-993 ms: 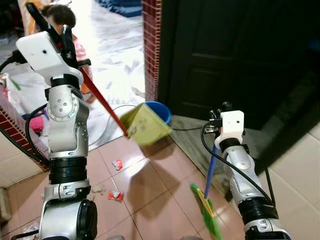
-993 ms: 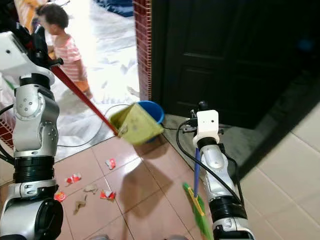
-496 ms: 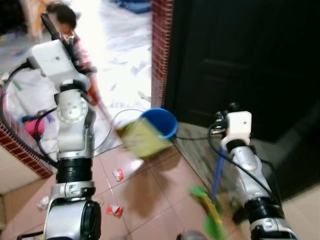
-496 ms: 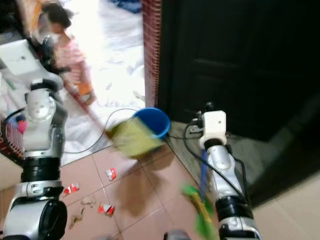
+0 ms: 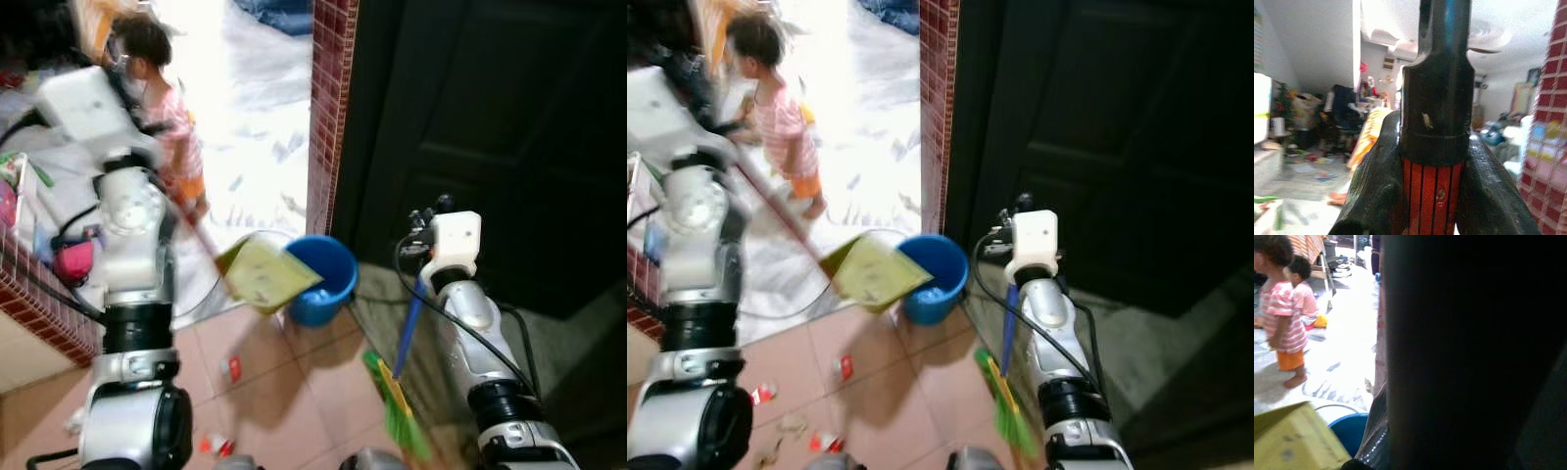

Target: Sweep floor

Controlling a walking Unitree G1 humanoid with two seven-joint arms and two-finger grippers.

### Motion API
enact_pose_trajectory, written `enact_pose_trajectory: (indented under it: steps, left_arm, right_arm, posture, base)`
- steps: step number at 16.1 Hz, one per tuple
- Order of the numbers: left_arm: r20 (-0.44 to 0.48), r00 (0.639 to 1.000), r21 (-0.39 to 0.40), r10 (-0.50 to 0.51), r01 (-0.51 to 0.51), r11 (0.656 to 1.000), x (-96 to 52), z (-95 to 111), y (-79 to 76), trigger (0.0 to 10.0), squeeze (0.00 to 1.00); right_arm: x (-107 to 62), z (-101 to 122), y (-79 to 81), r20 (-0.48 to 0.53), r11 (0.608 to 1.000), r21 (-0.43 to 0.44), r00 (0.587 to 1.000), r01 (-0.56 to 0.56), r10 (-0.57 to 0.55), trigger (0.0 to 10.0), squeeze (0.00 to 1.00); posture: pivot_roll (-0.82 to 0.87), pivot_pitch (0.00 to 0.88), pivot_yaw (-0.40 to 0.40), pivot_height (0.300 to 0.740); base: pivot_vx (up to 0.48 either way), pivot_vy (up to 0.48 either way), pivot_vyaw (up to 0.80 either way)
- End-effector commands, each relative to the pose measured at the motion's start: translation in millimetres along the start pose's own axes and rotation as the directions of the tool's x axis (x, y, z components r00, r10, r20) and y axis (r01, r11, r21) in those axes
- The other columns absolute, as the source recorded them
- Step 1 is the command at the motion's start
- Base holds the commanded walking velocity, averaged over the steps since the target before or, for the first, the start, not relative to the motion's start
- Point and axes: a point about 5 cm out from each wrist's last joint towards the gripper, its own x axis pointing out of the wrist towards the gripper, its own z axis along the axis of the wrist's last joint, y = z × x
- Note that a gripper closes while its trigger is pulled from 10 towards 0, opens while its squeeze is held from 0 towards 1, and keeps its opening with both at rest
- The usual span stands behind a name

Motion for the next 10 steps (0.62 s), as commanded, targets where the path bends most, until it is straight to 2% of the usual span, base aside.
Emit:
enact_pose_trajectory:
  steps: [1,5,8,10]
  left_arm:
    - [0.107,0.994,-0.007,0.017,-0.016,1.0,6.9,20,1.5,10.0,0.0]
    - [0.123,0.992,0.054,-0.003,-0.003,0.999,3.2,17,-3.1,10.0,0.0]
    - [0.099,0.995,0.038,-0.005,0.001,0.999,1.1,9,-4.6,10.0,0.0]
    - [0.095,0.994,0.044,-0.06,0.056,0.997,-4.8,4,-17.5,10.0,0.0]
  right_arm:
    - [4.3,8,3.1,0.03,0.999,-0.034,0.999,-0.019,0.02,10.0,0.0]
    - [4.3,8,4.2,0.029,0.999,-0.033,0.999,-0.024,0.025,10.0,0.0]
    - [4.5,8,4.7,0.027,0.999,-0.032,0.999,-0.023,0.024,10.0,0.0]
    - [4.9,8,6.3,0.027,0.999,-0.03,0.999,-0.029,0.03,10.0,0.0]
  posture:
    - [-0.04,0.0,-0.007,0.74]
    - [-0.03,0.0,-0.003,0.74]
    - [-0.04,0.0,-0.002,0.74]
    - [-0.03,0.0,-0.001,0.74]
  base:
    - [0.0,0.0,0.0]
    - [0.0,0.0,0.0]
    - [0.0,0.0,0.0]
    - [0.0,0.0,0.0]
